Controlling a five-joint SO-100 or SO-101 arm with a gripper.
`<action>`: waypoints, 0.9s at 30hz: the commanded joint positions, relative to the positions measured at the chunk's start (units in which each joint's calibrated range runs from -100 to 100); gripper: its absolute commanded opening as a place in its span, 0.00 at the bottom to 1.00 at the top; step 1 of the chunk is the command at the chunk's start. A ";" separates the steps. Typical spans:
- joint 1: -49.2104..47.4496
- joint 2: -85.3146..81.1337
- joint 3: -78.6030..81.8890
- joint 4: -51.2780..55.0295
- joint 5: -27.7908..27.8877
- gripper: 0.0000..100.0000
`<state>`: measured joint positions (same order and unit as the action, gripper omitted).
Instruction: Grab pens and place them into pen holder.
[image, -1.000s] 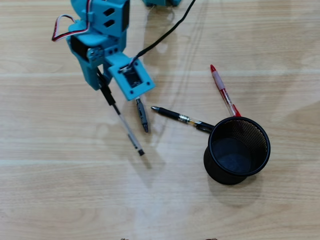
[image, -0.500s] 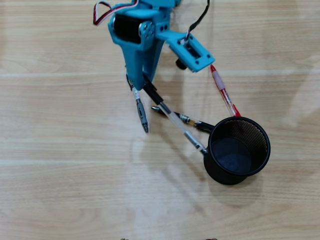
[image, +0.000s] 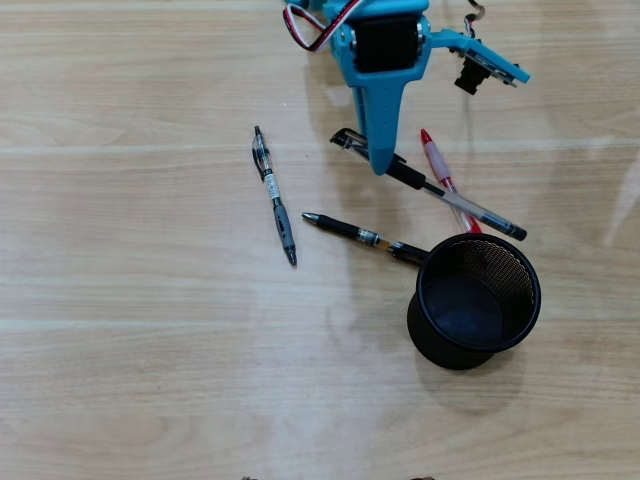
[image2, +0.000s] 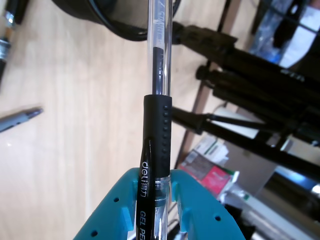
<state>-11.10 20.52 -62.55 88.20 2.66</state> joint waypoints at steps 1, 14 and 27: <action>0.78 -3.03 -0.69 -4.53 2.31 0.02; 0.86 4.50 0.49 -8.40 7.17 0.02; -1.88 8.38 5.37 -15.10 12.45 0.02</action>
<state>-12.20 28.65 -59.01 76.14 13.35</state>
